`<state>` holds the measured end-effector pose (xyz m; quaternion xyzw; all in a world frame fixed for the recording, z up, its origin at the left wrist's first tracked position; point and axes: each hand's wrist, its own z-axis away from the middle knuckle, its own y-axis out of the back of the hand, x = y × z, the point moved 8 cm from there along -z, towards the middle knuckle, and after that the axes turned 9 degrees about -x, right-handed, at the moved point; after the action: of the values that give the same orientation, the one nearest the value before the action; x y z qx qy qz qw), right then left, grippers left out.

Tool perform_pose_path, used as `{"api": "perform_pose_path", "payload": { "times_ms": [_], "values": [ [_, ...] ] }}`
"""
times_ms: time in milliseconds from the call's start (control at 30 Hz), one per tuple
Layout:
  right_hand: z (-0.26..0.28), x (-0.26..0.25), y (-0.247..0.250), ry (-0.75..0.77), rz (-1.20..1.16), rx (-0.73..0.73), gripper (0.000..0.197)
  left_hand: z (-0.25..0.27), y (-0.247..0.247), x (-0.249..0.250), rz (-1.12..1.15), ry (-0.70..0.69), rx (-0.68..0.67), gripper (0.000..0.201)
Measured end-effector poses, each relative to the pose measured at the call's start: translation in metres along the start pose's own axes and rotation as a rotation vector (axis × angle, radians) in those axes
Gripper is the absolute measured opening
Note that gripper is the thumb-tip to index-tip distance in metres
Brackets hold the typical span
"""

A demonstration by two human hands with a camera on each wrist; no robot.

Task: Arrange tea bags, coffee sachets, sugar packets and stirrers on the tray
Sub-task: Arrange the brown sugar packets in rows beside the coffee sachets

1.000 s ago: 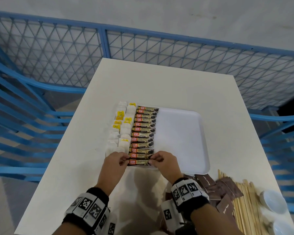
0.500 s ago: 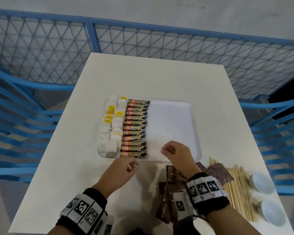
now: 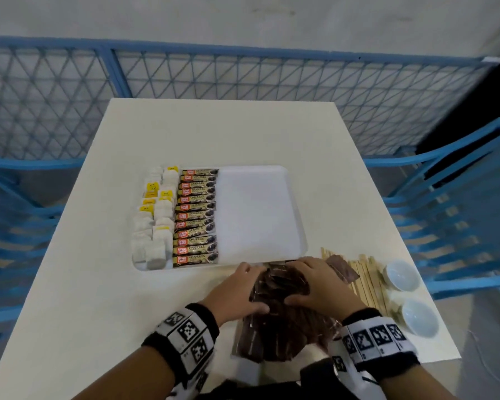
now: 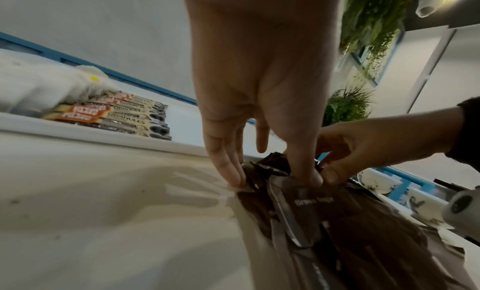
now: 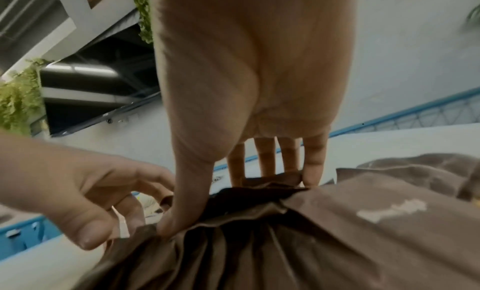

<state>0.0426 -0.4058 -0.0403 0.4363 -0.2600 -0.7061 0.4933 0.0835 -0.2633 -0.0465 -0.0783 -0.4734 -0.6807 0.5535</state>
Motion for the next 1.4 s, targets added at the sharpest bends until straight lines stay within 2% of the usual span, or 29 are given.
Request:
{"api": "perform_pose_path", "payload": {
  "times_ms": [100,200,333,433,500,600,700,833,900,967,1033,1100,1200,1300,1400],
  "values": [
    [-0.004,-0.004,0.002,0.025,0.055,0.002,0.061,-0.006,-0.003,-0.002,0.04,0.038,-0.015,0.073],
    [-0.009,-0.01,0.009,0.044,0.13,0.021,0.044,-0.009,0.003,-0.006,0.103,0.05,0.041,0.064],
    [-0.015,-0.017,0.008,0.078,0.176,-0.014,0.038,-0.013,0.007,-0.007,0.135,0.049,0.087,0.06],
    [-0.016,-0.018,0.014,0.117,0.161,0.039,0.036,-0.015,0.007,-0.002,0.133,0.016,0.125,0.046],
    [-0.012,-0.015,0.022,0.121,0.063,0.108,0.033,-0.014,0.009,0.001,0.102,-0.024,0.163,0.035],
    [-0.001,-0.007,0.036,0.109,-0.136,0.221,0.028,-0.013,0.01,0.004,0.065,-0.077,0.209,0.033],
    [0.015,0.008,0.048,0.02,-0.389,0.324,0.025,-0.01,0.015,0.006,0.072,-0.12,0.277,0.028],
    [0.031,0.017,0.05,-0.021,-0.737,0.34,0.017,0.0,0.029,0.003,0.14,-0.148,0.357,0.018],
    [0.033,0.012,0.046,-0.006,-0.86,0.317,0.017,0.009,0.038,0.0,0.21,-0.165,0.417,0.01],
    [0.033,0.004,0.045,0.009,-0.94,0.308,0.018,0.019,0.049,-0.005,0.322,-0.141,0.47,0.018],
    [0.03,-0.007,0.046,0.035,-1.013,0.295,0.019,0.024,0.055,-0.015,0.541,-0.107,0.468,0.024],
    [0.024,-0.022,0.047,0.074,-1.069,0.258,0.021,0.029,0.058,-0.012,0.716,-0.124,0.427,0.021],
    [0.011,-0.05,0.046,0.161,-1.084,0.179,0.025,0.036,0.062,0.0,0.849,-0.173,0.378,0.024],
    [0.0,-0.077,0.04,0.227,-1.016,0.152,0.025,0.036,0.066,0.002,1.0,-0.167,0.419,0.026],
    [-0.007,-0.097,0.037,0.275,-1.061,0.131,0.023,0.038,0.066,-0.002,1.19,-0.18,0.483,0.011]
  ]
}}
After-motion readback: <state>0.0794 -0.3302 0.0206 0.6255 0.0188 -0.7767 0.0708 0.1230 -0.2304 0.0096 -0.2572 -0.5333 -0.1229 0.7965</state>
